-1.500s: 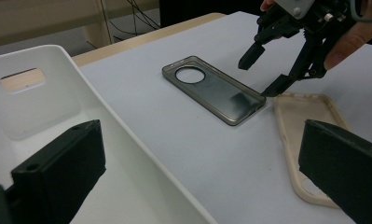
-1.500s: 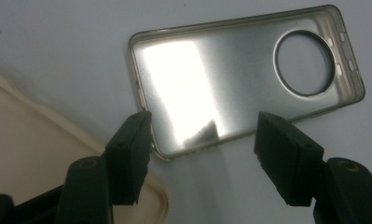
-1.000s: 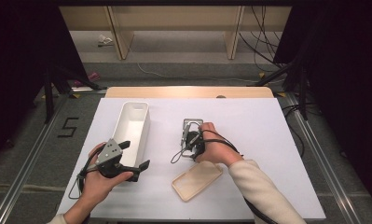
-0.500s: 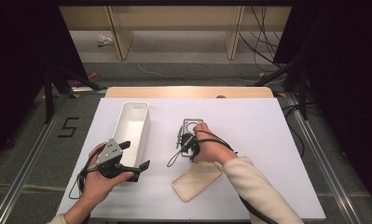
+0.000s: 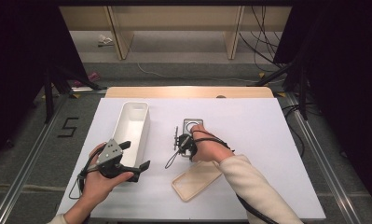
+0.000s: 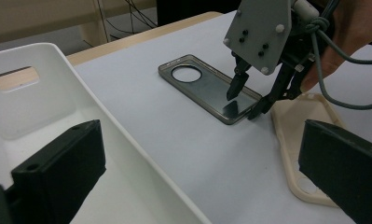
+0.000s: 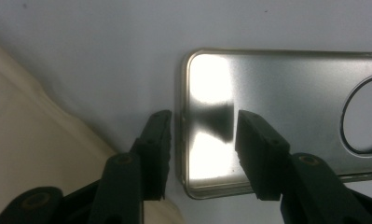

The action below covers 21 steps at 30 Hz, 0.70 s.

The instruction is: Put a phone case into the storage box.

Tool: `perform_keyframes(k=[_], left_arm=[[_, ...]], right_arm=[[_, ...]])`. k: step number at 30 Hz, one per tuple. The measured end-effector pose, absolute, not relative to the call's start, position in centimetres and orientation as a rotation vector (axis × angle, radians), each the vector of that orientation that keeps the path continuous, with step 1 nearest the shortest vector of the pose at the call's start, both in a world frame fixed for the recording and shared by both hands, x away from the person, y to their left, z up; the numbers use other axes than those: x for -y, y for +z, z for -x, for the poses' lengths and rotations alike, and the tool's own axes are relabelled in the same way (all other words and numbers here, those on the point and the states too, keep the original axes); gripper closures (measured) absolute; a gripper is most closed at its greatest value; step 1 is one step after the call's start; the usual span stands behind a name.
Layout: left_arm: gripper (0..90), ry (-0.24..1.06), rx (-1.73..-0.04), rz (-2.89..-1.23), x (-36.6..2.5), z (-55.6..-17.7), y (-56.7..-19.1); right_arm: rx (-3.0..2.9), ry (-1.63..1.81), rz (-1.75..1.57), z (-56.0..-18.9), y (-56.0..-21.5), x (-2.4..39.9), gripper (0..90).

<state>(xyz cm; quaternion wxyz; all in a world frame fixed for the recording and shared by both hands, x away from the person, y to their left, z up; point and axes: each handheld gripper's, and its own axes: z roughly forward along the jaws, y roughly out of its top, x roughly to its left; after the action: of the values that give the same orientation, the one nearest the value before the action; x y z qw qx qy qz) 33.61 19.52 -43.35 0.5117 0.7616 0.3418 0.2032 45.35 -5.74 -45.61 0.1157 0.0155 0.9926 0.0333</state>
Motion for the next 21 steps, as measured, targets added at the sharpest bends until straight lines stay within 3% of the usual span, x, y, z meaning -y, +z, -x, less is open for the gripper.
perform_keyframes(k=[8, 21], left_arm=[[0.3, 0.488, -0.820, -1.832, -19.55, -33.61, -43.36], [0.5, 0.489, -0.819, -1.832, -19.45, -33.55, -43.35]], right_arm=[[-2.933, 0.067, -0.041, -45.51, -45.51, 5.44, 61.6], [-2.985, 0.055, -0.030, -45.51, -45.57, 5.30, 77.8]])
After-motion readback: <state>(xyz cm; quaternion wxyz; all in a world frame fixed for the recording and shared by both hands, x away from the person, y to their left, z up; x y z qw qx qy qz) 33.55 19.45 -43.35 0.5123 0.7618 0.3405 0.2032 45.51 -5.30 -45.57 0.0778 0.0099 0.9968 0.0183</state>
